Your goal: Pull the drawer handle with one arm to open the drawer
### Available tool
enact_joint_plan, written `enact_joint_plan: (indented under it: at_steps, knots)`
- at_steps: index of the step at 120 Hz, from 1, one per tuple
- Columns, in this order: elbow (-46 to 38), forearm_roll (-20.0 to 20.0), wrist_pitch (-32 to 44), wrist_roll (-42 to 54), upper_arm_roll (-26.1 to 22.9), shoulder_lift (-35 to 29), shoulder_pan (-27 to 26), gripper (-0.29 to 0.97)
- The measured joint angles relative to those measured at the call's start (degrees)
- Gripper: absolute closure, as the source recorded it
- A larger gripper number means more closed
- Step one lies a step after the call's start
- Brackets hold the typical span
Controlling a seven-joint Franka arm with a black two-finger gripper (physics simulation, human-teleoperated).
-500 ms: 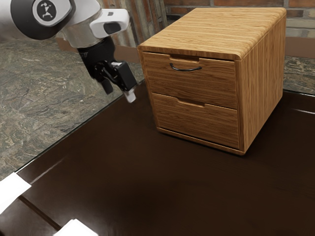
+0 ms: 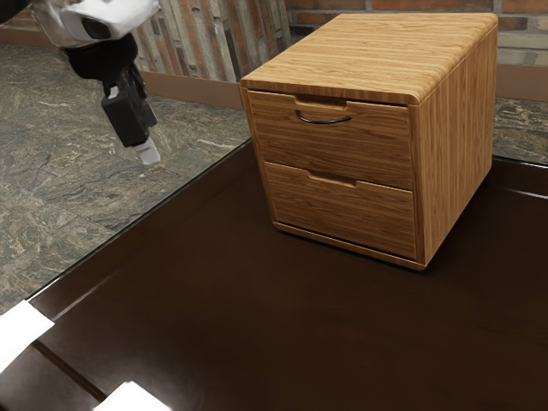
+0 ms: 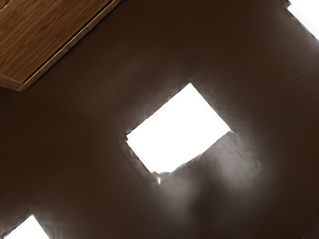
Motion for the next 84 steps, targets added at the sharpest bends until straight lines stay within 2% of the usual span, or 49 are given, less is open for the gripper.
enact_joint_plan:
  at_steps: [11,21,34,50,58,70,84]
  knots:
    - [-9.3,1.1,6.2,6.8,-0.9,-1.8,-4.1,0.02]
    - [-12.2,2.7,14.8,12.2,-1.9,-2.0,-6.1,0.02]
    - [-12.6,4.0,25.8,18.2,-2.8,0.5,-7.8,0.02]
    - [-13.0,4.7,35.4,24.2,-3.7,1.6,-8.1,0.02]
    - [-11.8,6.0,38.6,26.7,-5.9,2.7,-6.5,0.02]
    - [-7.6,8.4,42.2,29.8,-7.6,7.8,-6.1,0.02]
    - [-7.6,10.8,43.9,33.0,-8.0,8.3,-5.9,0.02]
